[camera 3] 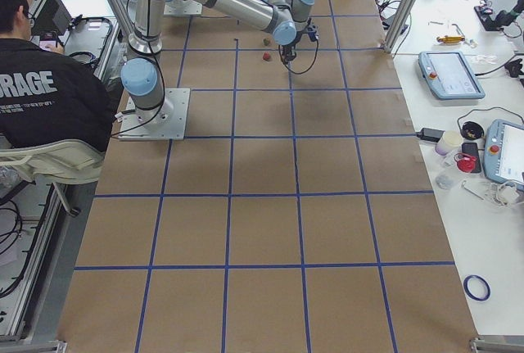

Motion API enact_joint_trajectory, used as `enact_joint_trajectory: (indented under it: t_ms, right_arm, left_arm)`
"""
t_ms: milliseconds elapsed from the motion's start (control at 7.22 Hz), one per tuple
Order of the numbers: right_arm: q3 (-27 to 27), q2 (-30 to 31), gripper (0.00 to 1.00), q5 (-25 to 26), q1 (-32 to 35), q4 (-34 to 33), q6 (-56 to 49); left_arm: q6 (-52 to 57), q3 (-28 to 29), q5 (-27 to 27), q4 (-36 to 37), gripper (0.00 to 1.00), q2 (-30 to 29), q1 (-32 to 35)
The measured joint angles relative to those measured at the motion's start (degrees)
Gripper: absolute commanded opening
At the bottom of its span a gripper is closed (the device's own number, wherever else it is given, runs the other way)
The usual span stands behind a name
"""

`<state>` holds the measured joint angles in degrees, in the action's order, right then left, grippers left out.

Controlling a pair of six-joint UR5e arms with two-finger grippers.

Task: Collect all strawberries into plate
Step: 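Move the right gripper to a second strawberry and grasp it, then carry the second strawberry toward the plate and release it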

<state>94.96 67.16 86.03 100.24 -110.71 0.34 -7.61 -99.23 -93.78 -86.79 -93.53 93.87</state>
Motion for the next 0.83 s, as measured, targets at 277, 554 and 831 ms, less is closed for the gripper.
enact_joint_trajectory:
  t_ms: [277, 554, 831]
  right_arm:
    - [-4.99, 0.00, 0.00, -3.24, 4.46, 3.10, 6.62]
    - [-6.50, -0.94, 0.00, -5.83, 9.76, 2.30, 12.64]
    - [-6.78, -3.78, 0.00, -6.67, 14.40, -0.08, 16.58]
  left_arm:
    - [0.64, 0.54, -0.08, 0.11, 1.00, 0.76, -1.27]
    - [0.81, 0.80, 0.01, 0.13, 1.00, 1.60, -6.10]
    - [0.84, 0.87, 0.13, 0.13, 1.00, 2.07, -9.61]
